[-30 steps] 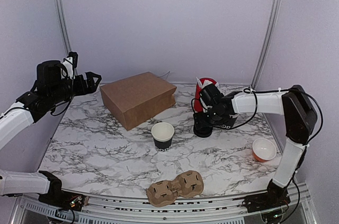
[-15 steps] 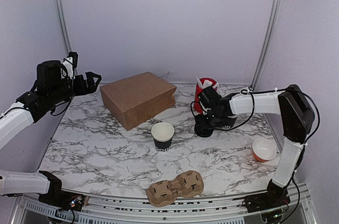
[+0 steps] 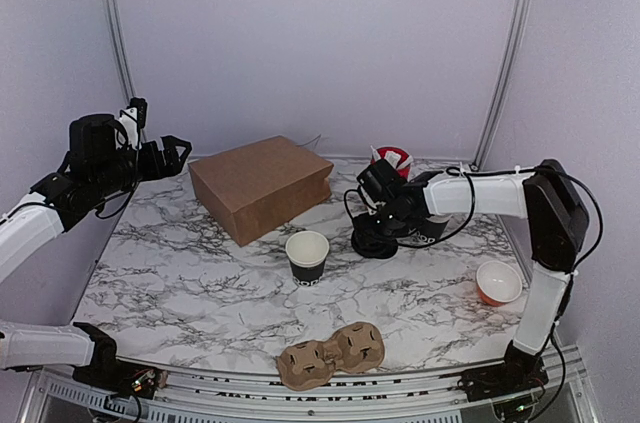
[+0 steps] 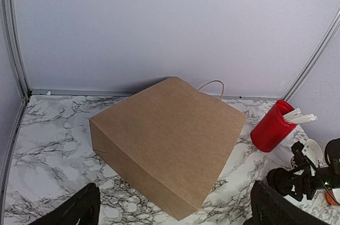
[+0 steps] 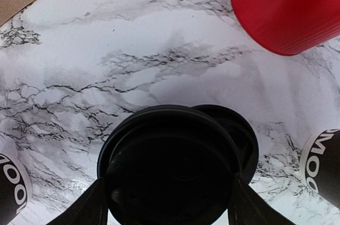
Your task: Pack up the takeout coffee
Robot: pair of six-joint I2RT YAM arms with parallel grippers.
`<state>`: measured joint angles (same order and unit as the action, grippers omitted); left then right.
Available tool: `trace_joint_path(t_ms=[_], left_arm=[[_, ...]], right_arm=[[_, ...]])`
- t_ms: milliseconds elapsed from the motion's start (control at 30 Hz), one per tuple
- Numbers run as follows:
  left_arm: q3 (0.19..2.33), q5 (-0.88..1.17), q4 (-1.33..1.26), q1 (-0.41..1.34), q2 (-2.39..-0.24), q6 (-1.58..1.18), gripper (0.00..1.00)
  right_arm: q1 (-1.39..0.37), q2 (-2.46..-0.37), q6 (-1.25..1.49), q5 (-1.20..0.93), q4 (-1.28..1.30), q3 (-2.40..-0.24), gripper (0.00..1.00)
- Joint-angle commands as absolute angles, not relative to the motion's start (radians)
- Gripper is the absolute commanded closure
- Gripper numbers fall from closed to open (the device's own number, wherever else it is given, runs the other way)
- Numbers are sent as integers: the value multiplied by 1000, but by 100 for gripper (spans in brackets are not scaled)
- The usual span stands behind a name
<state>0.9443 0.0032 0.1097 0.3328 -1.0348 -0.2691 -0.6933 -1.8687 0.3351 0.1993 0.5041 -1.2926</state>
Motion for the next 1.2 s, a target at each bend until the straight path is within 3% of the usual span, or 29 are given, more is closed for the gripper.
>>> trace_joint_path(t_ms=[0, 467, 967, 1167], left_arm=[[933, 16, 88, 327, -1037, -268, 1], [933, 16, 88, 327, -1038, -268, 1], [931, 16, 86, 327, -1040, -268, 1], [931, 18, 87, 327, -1042, -269, 1]], right_arm=[[-703, -1878, 326, 197, 540, -1332, 45], [-626, -1839, 328, 248, 552, -1301, 45], [-601, -1839, 320, 211, 543, -1293, 21], [-601, -1840, 317, 210, 543, -1293, 18]])
